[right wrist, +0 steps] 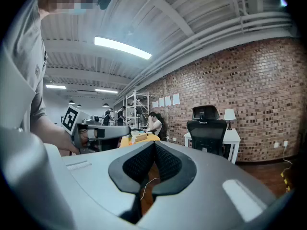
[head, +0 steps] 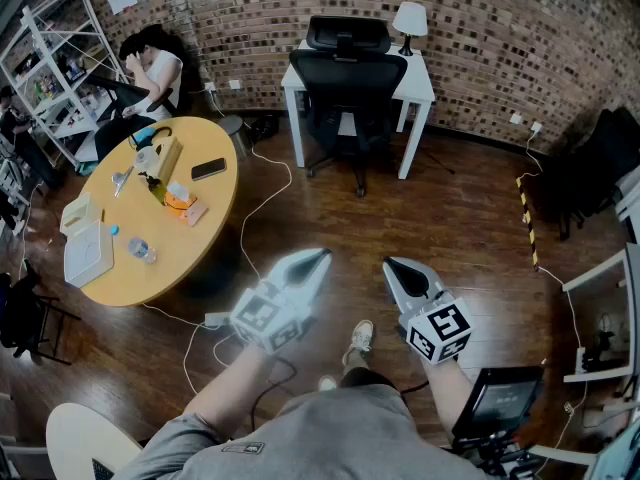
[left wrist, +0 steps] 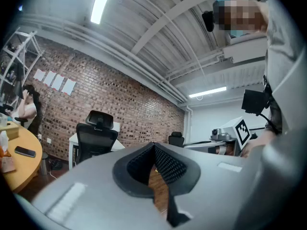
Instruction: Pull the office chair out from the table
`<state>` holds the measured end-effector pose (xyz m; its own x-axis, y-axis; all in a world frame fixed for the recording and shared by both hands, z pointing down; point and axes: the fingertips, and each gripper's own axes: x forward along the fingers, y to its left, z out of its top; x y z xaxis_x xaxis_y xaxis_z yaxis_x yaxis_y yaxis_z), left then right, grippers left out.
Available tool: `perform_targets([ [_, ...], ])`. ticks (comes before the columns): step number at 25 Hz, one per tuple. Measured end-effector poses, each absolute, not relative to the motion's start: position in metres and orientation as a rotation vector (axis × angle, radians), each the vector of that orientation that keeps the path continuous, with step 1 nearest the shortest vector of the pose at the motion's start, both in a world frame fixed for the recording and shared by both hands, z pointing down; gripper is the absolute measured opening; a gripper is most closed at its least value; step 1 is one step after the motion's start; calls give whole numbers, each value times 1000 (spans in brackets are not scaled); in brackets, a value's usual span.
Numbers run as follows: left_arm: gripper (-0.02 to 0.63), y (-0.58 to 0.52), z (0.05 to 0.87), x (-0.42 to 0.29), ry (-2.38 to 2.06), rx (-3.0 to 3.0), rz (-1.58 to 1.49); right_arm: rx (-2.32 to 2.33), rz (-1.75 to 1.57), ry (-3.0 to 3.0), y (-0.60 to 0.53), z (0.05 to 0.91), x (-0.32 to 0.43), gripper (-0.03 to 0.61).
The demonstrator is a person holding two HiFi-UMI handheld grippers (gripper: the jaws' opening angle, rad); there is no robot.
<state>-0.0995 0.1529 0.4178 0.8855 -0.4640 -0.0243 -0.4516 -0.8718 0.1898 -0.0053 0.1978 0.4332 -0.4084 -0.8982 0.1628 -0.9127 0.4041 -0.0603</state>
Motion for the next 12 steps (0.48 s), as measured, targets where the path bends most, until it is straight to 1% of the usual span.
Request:
perform_targets([
  [4,2,121,412,-82,-703,2874,-138,1635,199,-2558,163,433,8,14],
  [12,2,42,408,-36,-753,2882,-100,1613,171,-2582,80,429,59,14],
])
